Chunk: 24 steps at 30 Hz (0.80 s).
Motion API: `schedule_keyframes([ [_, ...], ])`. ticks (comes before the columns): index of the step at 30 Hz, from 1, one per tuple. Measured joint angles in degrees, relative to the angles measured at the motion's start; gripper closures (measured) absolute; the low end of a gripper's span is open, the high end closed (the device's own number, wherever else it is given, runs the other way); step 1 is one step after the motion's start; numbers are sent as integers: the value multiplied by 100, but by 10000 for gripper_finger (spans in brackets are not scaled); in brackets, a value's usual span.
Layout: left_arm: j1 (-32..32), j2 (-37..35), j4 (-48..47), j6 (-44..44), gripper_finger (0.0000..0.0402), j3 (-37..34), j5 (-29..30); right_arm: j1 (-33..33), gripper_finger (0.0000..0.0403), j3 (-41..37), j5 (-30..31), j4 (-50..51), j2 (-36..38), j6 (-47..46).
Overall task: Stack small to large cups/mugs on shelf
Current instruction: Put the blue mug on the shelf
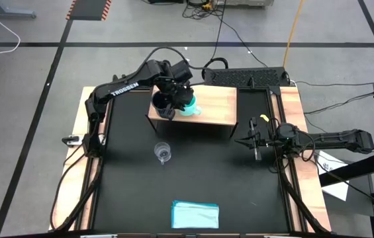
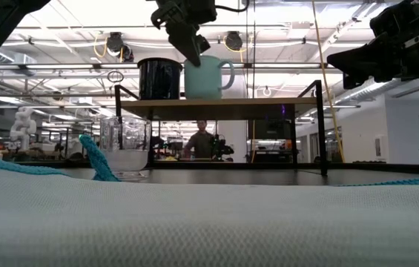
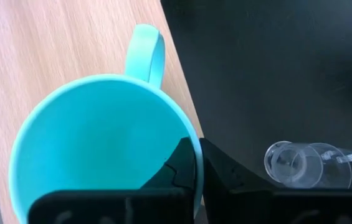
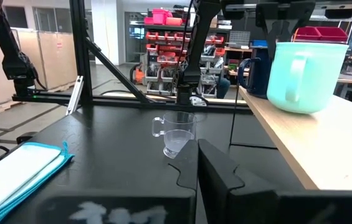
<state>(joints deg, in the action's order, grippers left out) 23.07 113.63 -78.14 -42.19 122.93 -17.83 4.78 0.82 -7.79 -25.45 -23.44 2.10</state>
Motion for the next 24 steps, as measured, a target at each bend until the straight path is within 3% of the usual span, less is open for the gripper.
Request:
schedule_keyframes([
  [24,-2,-3,25,72,391,0,-6,0,403,0,0,2,2,-43],
])
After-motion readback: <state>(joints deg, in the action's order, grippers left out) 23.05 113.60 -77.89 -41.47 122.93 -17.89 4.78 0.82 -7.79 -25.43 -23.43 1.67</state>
